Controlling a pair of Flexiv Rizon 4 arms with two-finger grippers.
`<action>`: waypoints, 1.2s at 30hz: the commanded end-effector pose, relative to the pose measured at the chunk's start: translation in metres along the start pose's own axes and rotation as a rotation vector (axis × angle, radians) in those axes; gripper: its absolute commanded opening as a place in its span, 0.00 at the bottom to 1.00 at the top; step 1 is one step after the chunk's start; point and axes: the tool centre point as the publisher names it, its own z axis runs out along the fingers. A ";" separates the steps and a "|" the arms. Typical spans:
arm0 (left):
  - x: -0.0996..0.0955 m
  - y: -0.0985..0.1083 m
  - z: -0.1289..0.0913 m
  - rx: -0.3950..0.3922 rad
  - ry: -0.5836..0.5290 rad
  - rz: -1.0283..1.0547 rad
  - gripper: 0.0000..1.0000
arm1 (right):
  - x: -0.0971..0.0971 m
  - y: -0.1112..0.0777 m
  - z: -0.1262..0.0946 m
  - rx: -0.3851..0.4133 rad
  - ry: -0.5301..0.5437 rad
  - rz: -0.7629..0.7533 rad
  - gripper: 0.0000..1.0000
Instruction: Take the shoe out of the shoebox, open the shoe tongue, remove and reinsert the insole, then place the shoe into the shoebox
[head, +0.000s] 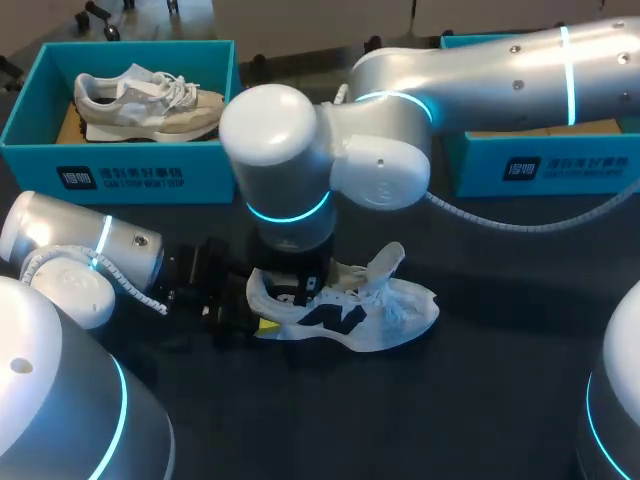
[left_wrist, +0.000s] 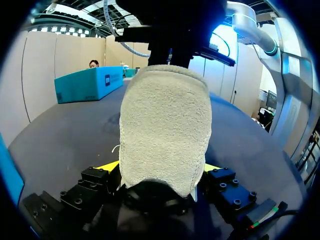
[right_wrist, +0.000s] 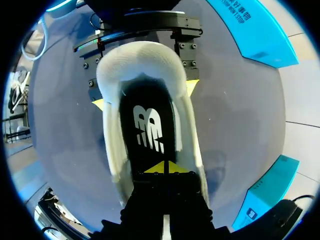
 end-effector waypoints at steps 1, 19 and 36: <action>-0.003 0.001 0.001 -0.005 0.001 -0.001 0.00 | -0.005 -0.004 -0.002 -0.021 0.001 -0.010 0.00; -0.003 0.001 0.001 -0.005 0.001 -0.001 0.00 | -0.001 0.005 0.006 -0.059 0.010 -0.016 0.22; -0.003 0.001 0.001 -0.005 0.001 -0.001 0.00 | 0.002 0.011 0.025 -0.075 0.039 -0.002 0.33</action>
